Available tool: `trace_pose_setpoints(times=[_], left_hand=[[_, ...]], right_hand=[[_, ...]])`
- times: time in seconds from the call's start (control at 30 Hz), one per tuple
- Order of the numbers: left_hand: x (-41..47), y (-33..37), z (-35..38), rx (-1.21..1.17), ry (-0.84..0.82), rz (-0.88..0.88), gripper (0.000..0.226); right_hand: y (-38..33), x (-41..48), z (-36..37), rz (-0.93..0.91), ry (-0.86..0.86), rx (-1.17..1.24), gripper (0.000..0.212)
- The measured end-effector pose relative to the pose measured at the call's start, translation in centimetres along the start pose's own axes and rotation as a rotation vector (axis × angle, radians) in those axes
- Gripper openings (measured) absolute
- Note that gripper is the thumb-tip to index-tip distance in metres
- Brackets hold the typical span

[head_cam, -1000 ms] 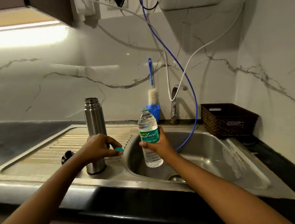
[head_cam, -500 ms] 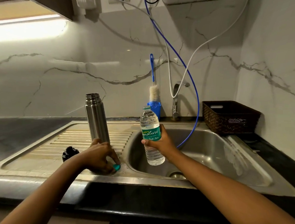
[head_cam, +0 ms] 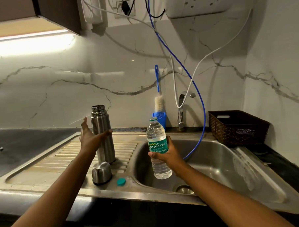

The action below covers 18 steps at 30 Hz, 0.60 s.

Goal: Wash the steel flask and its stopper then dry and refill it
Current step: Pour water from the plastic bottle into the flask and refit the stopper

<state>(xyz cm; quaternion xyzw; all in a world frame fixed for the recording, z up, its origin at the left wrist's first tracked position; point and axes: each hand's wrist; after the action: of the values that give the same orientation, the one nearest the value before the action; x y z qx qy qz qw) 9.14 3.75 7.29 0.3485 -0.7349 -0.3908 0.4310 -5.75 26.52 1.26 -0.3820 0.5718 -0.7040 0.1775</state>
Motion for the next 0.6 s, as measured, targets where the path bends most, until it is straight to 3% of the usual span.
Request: trace_pose_setpoints(times=[0.1,0.27,0.37,0.6], left_hand=[[0.8,-0.1,0.8,-0.12,-0.067,-0.047,0.106],[0.6,0.5,1.7,-0.077,0.014,-0.031,0.073],[-0.3,1.5,2.6,-0.044,0.036,0.046,0.072],[-3.4,6.7,7.4,-0.044,-0.085,0.219,0.075]], right_hand=[[-0.2,0.0,0.0,-0.002,0.005,0.019,0.06],[-0.8,0.2,-0.4,-0.006,0.048,0.071,0.058],[-1.6,0.6,-0.8,-0.026,0.116,0.099,0.059],[-4.1,1.6,-3.3,-0.088,0.297,-0.001,0.064]])
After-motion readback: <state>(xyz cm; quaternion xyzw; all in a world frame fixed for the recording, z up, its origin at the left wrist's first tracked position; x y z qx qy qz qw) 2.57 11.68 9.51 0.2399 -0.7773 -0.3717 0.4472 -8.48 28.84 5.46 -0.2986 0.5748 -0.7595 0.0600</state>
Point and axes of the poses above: each hand's wrist, its own x-axis towards the middle knuckle, its own z-axis out of the palm, y = z × x, and after that the axes turned 8 degrees about x, right-handed
